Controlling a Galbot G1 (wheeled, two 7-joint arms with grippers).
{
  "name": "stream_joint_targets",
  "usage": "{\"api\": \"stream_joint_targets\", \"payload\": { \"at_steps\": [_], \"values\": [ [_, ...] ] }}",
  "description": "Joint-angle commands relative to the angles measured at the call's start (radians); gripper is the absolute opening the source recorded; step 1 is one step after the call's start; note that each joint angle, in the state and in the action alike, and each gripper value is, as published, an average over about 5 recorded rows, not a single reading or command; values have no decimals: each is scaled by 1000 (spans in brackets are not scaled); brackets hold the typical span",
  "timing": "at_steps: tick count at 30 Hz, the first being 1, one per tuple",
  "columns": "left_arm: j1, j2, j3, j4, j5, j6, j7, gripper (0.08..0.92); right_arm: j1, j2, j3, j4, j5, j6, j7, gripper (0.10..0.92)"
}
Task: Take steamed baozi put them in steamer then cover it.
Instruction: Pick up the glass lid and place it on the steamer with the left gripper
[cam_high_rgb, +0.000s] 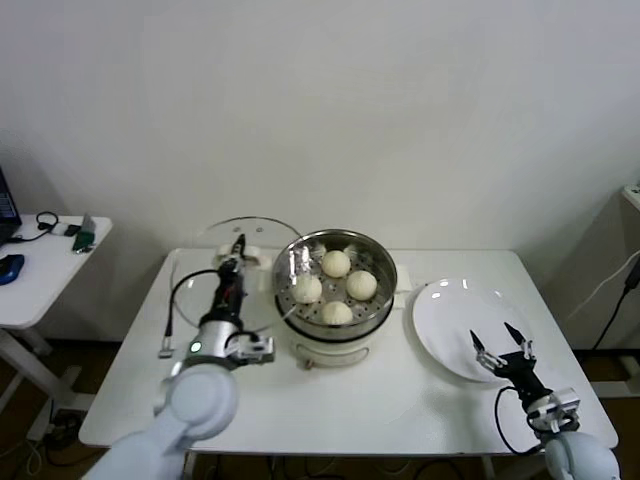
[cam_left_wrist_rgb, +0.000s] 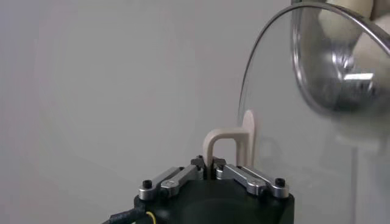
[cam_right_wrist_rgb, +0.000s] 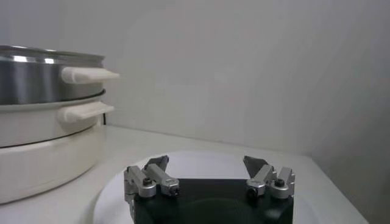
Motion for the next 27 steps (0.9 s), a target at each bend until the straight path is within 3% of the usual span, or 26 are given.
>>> {"api": "stream_joint_targets", "payload": {
  "at_steps": [1, 13, 27],
  "values": [
    [-259, -135, 269, 126, 25, 91, 111, 147, 8, -7, 13, -13, -4, 0, 1, 823],
    [-338, -316, 330, 313, 45, 91, 99, 147, 4, -12, 34, -13, -3, 6, -2, 823],
    [-321, -374, 309, 434, 38, 91, 35, 147, -2, 0, 46, -11, -5, 9, -6, 823]
  ]
}}
